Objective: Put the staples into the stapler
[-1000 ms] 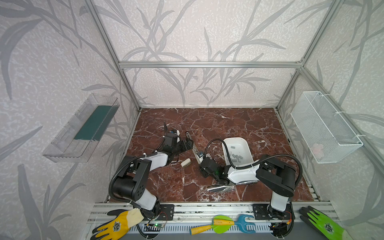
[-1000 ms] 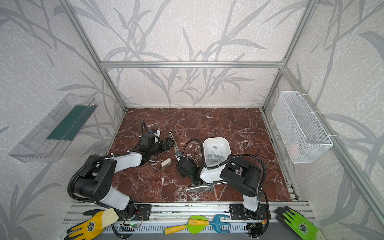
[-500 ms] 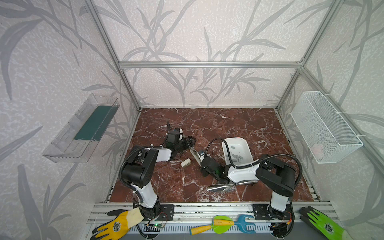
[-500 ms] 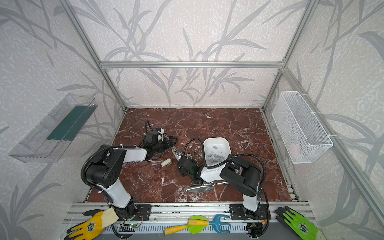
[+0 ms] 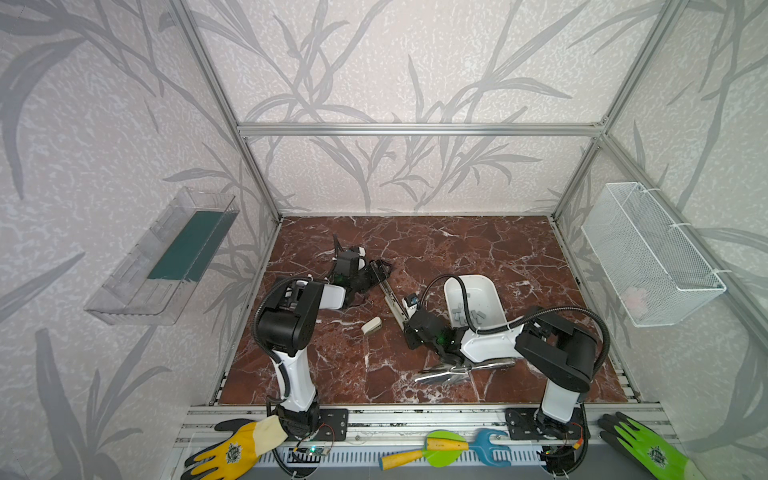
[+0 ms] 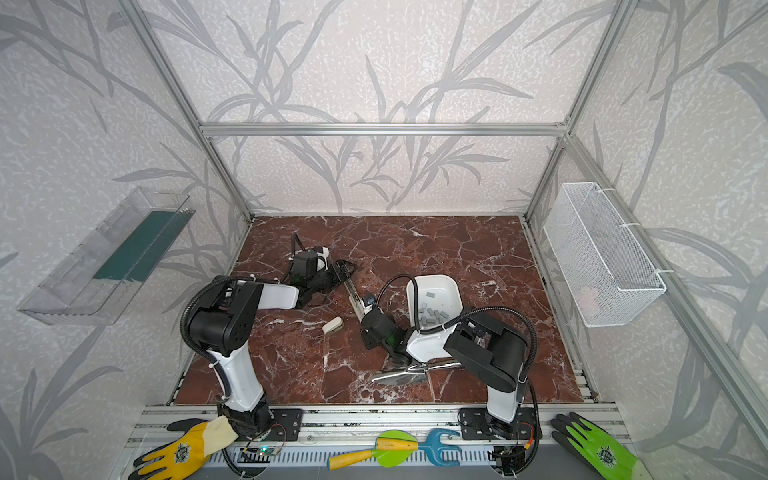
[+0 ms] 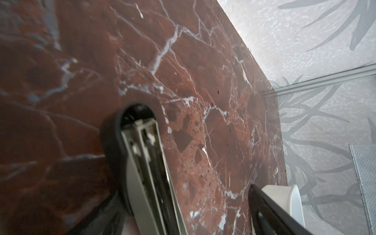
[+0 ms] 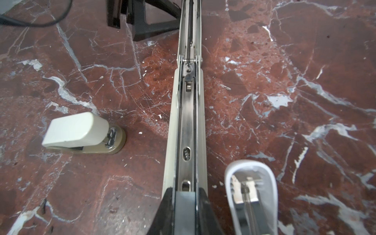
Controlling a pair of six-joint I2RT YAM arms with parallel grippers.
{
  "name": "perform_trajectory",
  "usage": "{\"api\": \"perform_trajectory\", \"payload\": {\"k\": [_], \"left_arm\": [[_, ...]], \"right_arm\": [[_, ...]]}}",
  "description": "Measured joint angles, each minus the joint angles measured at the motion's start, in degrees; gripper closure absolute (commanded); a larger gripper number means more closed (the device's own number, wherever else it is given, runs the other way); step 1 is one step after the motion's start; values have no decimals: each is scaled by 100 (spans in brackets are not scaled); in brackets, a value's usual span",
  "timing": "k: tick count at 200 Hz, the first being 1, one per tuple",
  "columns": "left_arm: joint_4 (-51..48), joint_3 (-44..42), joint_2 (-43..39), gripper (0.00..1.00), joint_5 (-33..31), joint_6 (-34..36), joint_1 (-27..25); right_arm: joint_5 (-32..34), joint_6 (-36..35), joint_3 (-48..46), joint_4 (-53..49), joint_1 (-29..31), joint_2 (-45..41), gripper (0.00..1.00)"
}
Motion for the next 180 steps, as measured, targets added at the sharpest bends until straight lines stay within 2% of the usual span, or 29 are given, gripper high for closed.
{"api": "perform_trajectory", "payload": {"k": [23, 69, 90, 146, 180], "left_arm": [[-15, 214, 164, 14, 105, 20, 160], [-304, 498, 256, 36, 234, 243, 205], [-304, 511, 199, 42, 304, 439, 136], [131, -223, -774, 43, 328, 1123, -420], [393, -599, -1121, 43, -245, 1808, -850]], "right_arm": [[-83, -26, 0, -13, 0, 0, 95], [-120, -74, 0, -9, 0, 0, 95], [-118, -96, 0, -9, 0, 0, 95], [-103, -229, -28, 85, 7, 13, 95], [-63, -249, -247, 442, 26, 13, 90]]}}
